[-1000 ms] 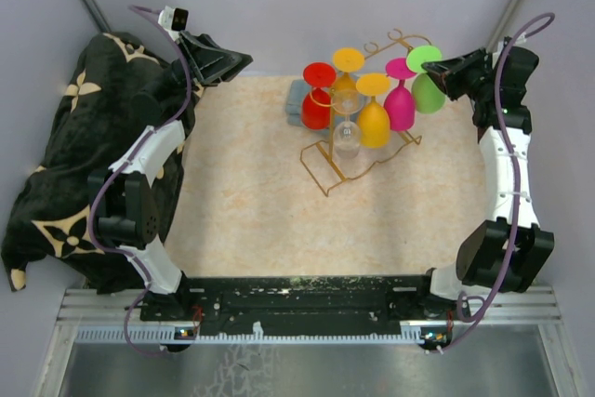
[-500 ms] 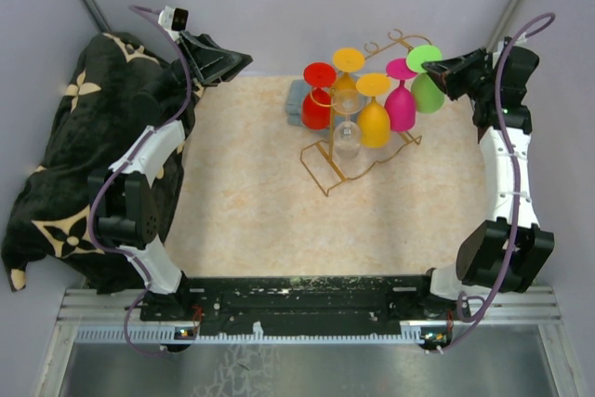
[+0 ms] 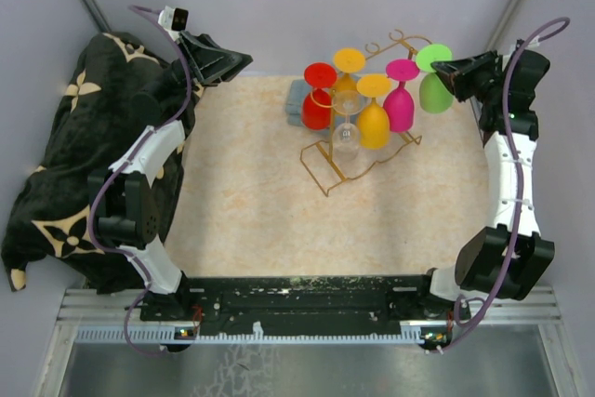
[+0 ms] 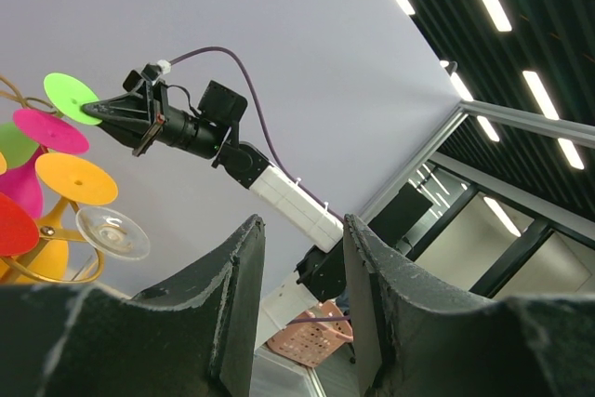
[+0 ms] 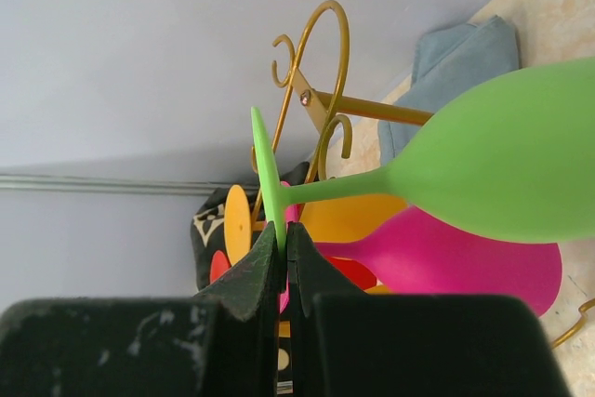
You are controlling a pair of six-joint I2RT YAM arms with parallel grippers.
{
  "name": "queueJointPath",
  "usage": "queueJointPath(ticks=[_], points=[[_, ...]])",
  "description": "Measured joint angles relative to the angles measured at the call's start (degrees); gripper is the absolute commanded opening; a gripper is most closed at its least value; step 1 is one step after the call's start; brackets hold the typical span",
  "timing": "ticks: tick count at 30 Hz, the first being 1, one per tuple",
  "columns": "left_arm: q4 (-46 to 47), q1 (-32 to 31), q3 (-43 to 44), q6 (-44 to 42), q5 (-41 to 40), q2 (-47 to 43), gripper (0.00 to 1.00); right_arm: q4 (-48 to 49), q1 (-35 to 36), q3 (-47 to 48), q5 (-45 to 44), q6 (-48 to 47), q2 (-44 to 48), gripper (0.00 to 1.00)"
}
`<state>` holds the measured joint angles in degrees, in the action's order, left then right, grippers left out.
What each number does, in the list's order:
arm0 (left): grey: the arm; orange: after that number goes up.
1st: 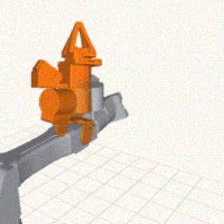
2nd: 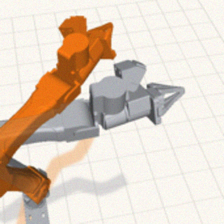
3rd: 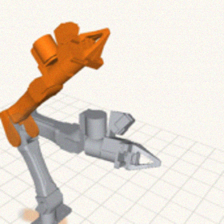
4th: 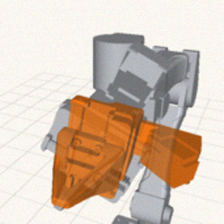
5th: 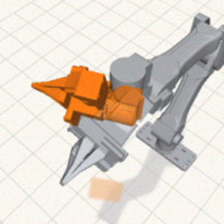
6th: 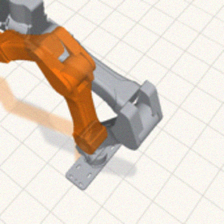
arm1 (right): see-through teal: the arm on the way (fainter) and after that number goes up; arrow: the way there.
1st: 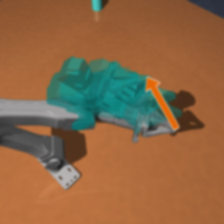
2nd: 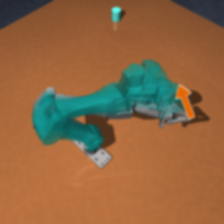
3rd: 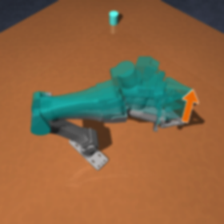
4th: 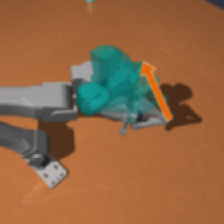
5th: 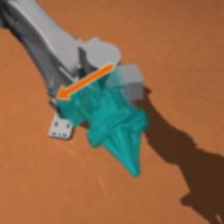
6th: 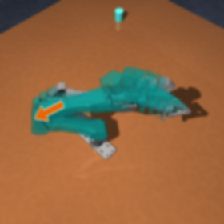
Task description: Place the wine glass upside down on the wine glass rack
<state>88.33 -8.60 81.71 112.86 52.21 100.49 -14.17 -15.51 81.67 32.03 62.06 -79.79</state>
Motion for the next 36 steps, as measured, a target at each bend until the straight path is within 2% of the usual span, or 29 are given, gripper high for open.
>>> queueJointPath(ticks=[36], points=[[0.0, -0.4, 0.8, -1.4, 0.5, 0.6, 0.45, 8.7, 0.0, 0.0, 4.1, 4.3, -6.2, 0.0]])
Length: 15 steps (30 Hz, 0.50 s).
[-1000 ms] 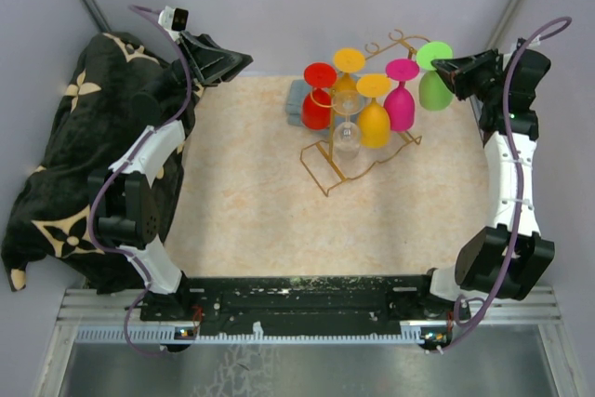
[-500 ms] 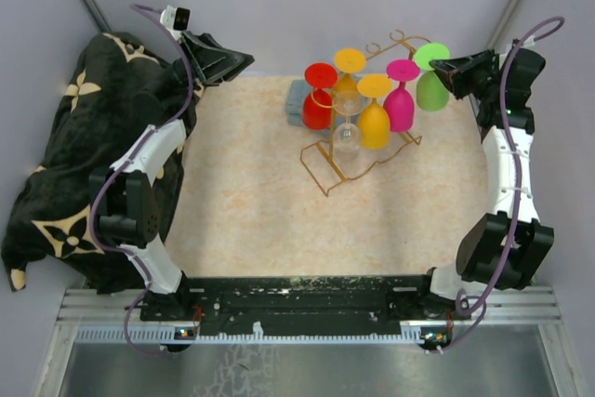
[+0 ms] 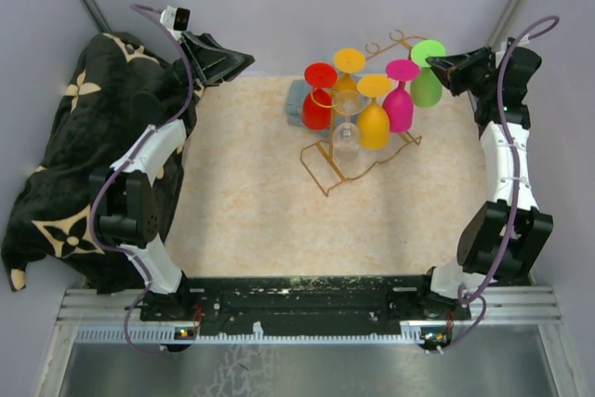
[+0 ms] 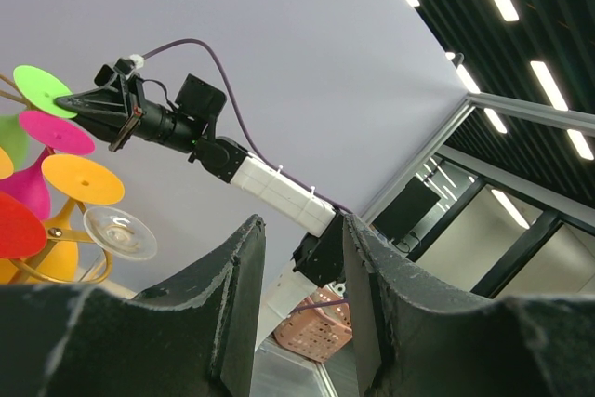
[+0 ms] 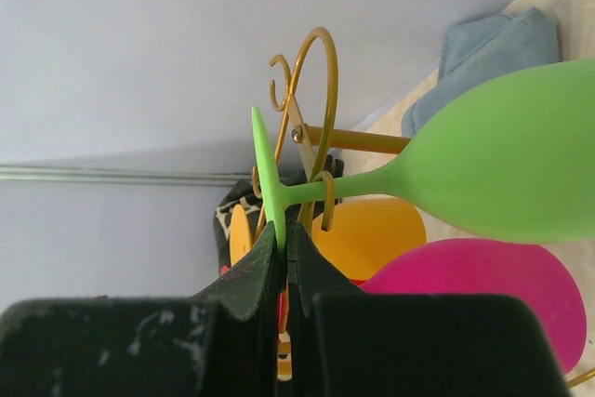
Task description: Place the wine glass upside down on the wine glass rack
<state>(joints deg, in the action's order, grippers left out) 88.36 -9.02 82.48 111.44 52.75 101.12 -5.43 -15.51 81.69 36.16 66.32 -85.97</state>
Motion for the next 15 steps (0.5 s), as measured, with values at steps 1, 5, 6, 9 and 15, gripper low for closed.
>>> queueJointPath(ticks=[1, 5, 6, 9, 15], points=[[0.0, 0.0, 0.0, 0.0, 0.0, 0.0, 0.45, 0.1, 0.0, 0.0, 0.1, 0.3, -0.4, 0.0], [0.0, 0.0, 0.0, -0.1, 0.0, 0.0, 0.45, 1.0, 0.1, 0.0, 1.0, 0.8, -0.9, 0.07], [0.0, 0.0, 0.0, -0.1, 0.0, 0.0, 0.45, 1.2, 0.1, 0.0, 1.1, 0.8, -0.9, 0.12], [0.0, 0.0, 0.0, -0.2, 0.0, 0.0, 0.45, 1.4, 0.2, 0.0, 1.2, 1.2, -0.9, 0.22], [0.0, 0.0, 0.0, -0.3, 0.1, 0.0, 0.44, 2.6, 0.3, 0.1, 1.7, 1.4, -0.8, 0.31]])
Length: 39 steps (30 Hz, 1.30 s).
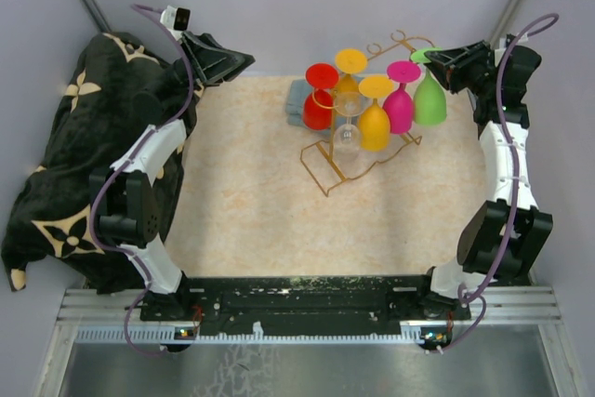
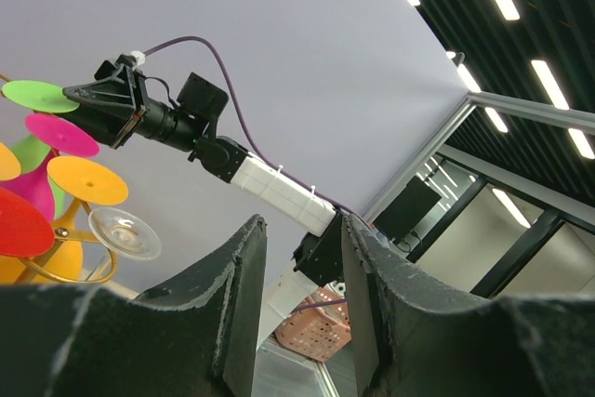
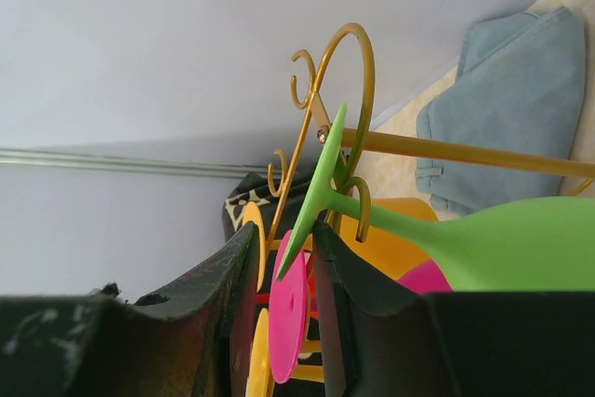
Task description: Place the wine glass upside down on the wine glass rack
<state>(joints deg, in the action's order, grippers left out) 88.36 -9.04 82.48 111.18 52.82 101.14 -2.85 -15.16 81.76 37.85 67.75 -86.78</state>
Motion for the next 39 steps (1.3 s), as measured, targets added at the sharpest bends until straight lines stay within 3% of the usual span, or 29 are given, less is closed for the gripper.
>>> queueJointPath(ticks=[39], points=[[0.0, -0.6, 0.0, 0.0, 0.0, 0.8, 0.43, -3.1, 0.0, -0.5, 0.0, -0.7, 3.5, 0.31]])
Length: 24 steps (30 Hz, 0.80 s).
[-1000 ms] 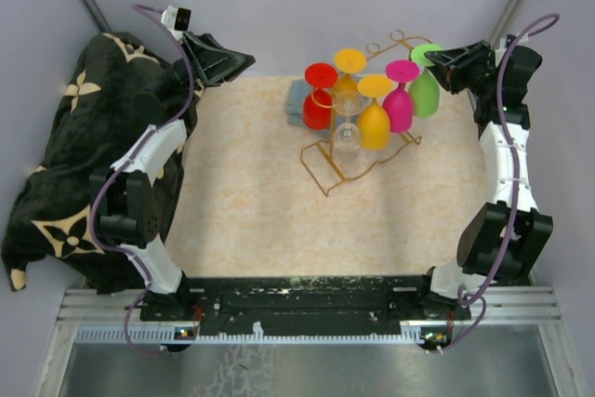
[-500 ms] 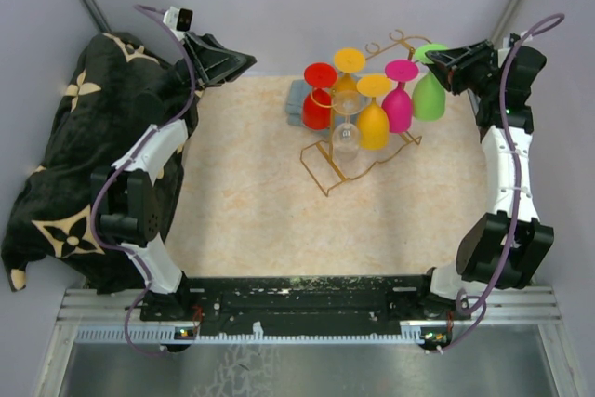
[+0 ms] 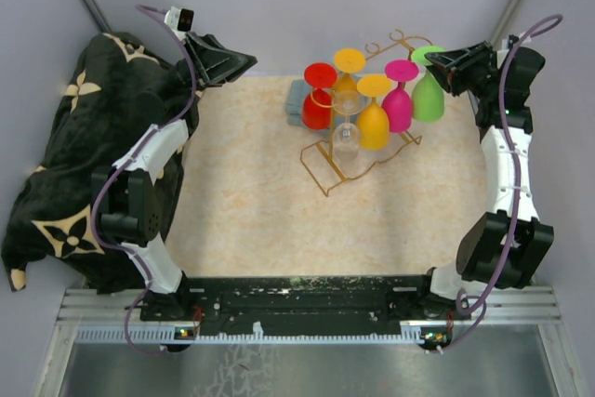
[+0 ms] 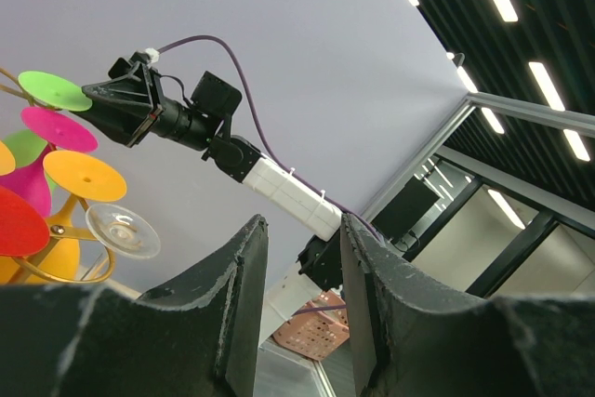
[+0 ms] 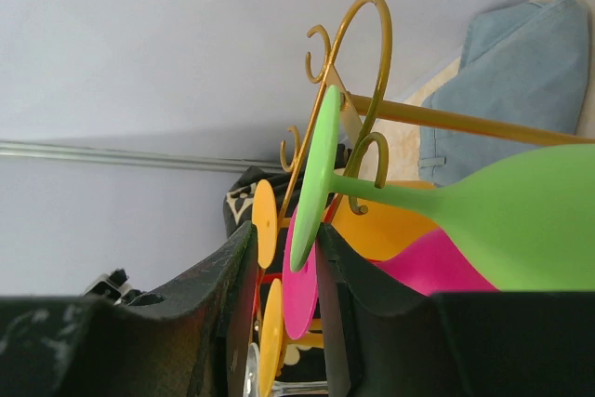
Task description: Place the wine glass upside down on the wine glass rack
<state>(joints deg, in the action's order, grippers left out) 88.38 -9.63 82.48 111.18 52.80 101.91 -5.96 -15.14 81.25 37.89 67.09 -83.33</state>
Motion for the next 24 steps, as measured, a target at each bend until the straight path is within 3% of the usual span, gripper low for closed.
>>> queueJointPath(ticks=[24], points=[[0.0, 0.0, 0.0, 0.0, 0.0, 1.0, 0.43, -0.7, 0.0, -2.0, 1.2, -0.7, -1.6, 0.33]])
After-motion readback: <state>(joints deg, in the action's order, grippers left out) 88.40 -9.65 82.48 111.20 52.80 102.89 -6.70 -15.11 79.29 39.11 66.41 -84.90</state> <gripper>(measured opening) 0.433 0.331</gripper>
